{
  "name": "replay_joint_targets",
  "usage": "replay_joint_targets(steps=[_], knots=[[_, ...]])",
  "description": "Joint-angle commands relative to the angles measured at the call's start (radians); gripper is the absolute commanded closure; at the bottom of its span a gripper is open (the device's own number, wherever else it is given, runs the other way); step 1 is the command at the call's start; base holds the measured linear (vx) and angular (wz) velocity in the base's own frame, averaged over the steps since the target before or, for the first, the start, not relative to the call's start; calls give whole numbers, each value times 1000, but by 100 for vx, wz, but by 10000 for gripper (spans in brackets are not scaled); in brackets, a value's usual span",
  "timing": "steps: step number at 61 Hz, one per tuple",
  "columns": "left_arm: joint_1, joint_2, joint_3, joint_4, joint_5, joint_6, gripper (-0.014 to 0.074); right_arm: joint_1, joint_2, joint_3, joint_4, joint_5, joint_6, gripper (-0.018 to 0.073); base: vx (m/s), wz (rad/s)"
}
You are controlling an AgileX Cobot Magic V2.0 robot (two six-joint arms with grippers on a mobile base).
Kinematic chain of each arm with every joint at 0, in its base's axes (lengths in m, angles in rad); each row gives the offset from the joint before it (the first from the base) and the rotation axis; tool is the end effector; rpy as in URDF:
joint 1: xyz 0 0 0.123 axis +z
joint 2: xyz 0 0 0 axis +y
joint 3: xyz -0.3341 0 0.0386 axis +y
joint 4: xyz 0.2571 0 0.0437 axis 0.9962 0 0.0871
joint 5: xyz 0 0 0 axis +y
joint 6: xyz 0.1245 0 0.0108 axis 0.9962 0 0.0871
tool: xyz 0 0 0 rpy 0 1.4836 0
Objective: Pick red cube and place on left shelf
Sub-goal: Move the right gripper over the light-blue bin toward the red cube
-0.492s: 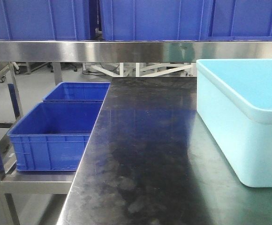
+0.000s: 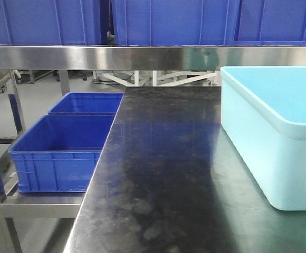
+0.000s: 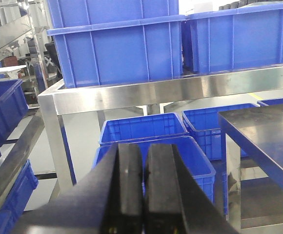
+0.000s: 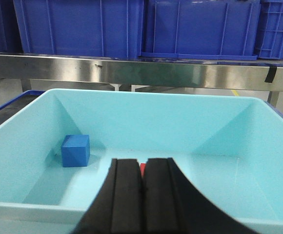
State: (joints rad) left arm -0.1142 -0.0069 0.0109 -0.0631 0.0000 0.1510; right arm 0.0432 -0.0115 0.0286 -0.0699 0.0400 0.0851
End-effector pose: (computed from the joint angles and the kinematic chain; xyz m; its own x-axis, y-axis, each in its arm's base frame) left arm 0.0471 -0.0054 0.2123 0.0922 0.0778 -0.9927 0.1063 0.9905 0.0875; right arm 0.0482 0.0017 0.2007 0.0295 0.0165 -0.9994 -0.0409 0.9990 0.0153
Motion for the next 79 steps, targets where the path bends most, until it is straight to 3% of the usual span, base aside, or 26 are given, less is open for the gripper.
replay_joint_targets(steps=[1, 46, 54, 79], knots=[[-6, 8, 22, -4, -84, 2, 491, -4, -16, -24, -1, -88, -9, 507, 0, 0], [-6, 8, 22, -4, -84, 2, 491, -12, 5, -31, -1, -138, -9, 507, 0, 0], [-6, 8, 22, -4, -84, 2, 491, -32, 159, -111, -1, -122, -9, 507, 0, 0], [-6, 8, 22, -4, -84, 2, 491, -30, 847, -613, -1, -40, -2, 507, 0, 0]])
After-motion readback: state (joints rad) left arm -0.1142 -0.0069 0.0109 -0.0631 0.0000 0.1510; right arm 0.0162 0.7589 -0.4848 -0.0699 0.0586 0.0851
